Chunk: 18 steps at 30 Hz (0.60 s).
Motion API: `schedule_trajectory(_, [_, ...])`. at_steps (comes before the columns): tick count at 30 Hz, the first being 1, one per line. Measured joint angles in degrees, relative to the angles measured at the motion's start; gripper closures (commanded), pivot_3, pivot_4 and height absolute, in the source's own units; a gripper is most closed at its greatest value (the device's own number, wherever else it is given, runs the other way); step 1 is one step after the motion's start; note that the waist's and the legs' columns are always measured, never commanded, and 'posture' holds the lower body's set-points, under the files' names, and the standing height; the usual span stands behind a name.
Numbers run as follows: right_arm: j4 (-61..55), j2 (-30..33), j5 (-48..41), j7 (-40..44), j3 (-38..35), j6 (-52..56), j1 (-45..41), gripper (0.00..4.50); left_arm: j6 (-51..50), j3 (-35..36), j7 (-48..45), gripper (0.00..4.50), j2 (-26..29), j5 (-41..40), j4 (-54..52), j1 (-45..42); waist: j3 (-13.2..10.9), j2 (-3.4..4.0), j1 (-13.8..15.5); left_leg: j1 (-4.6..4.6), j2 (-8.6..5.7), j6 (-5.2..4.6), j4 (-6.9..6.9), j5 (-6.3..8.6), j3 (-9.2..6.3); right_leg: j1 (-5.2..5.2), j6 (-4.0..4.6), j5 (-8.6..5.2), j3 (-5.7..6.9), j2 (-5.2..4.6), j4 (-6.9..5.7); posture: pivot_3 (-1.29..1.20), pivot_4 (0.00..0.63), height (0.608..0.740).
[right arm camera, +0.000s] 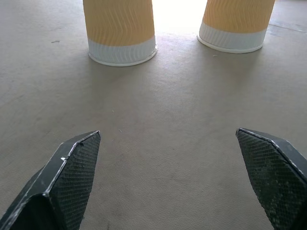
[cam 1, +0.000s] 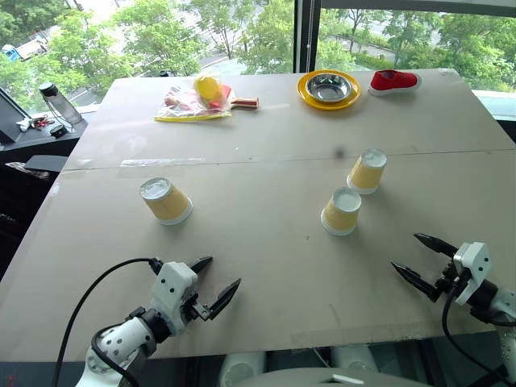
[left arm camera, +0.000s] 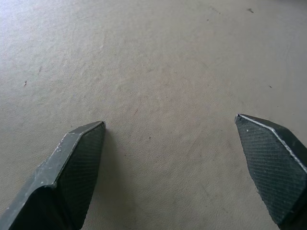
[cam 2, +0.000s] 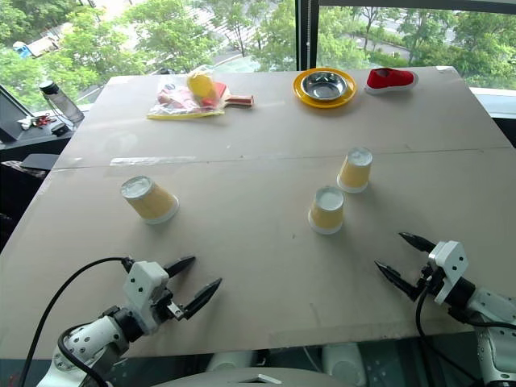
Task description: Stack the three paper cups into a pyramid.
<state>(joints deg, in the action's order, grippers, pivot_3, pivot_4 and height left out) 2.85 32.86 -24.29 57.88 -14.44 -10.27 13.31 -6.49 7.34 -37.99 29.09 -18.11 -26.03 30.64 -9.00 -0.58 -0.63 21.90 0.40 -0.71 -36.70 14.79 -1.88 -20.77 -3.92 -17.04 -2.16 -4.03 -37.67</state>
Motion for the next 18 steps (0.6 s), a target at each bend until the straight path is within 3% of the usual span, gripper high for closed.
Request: schedule_trajectory(18, [1.0, 0.0, 0.8, 1.1, 0.0, -0.5, -0.1, 0.0, -0.6, 0.0, 0.4, 0.05, -0.7, -0.1, -0.4, -0.2, 0.0, 0.0, 0.0, 0.0, -0.01, 0.0, 0.0, 0.0, 0.01, 0.0, -0.01, 0.0, 0.16, 0.01, 0.0, 0.0, 0.15, 0.74])
